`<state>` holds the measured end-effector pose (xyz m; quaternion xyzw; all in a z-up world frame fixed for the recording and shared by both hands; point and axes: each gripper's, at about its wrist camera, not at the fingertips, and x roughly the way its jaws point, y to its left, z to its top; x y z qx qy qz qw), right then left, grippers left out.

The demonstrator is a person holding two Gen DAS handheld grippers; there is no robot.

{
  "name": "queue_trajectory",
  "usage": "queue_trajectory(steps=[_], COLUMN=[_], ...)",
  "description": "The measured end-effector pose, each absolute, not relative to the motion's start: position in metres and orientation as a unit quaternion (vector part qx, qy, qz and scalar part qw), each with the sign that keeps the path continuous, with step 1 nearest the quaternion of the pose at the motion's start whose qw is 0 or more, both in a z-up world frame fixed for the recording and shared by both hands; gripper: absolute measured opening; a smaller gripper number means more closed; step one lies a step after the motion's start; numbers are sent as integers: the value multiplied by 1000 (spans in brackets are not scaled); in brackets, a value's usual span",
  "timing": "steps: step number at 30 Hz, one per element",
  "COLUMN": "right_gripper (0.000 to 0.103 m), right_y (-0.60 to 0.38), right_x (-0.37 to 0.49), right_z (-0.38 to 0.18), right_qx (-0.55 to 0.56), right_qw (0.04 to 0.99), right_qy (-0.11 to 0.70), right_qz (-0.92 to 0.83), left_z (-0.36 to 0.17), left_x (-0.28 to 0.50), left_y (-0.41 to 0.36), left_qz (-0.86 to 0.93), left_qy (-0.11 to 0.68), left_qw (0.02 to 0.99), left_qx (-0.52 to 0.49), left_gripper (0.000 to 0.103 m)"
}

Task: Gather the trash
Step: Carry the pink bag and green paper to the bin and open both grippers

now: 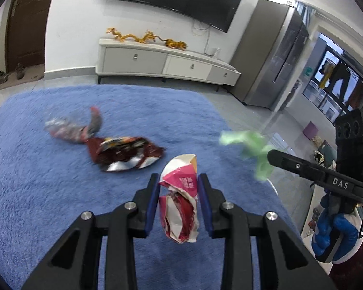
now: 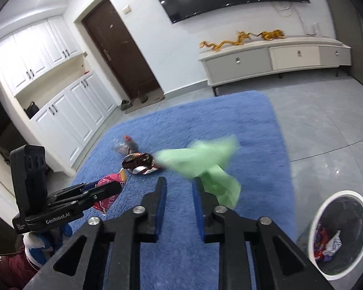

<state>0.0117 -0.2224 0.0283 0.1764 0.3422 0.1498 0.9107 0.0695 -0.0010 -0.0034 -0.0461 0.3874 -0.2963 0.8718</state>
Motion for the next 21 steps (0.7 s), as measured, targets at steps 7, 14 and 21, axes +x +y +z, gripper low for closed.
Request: queue_trajectory(steps=[7, 14, 21], right_gripper=[20, 22, 61], right_y=[-267, -285, -272], right_x=[-13, -15, 4], right_z=[32, 15, -9], right_qx=[195, 199, 176], right_qw=[920, 915, 908], right_qy=[322, 338, 367], right_qz=[111, 97, 96], left_z=[17, 21, 8], left_x=[71, 64, 74], left_y=[-73, -105, -83], left_qz=[-344, -365, -336], left_qy=[375, 372, 386], left_qw=[861, 853, 858], left_qx=[-22, -21, -30], left_gripper=[30, 30, 30])
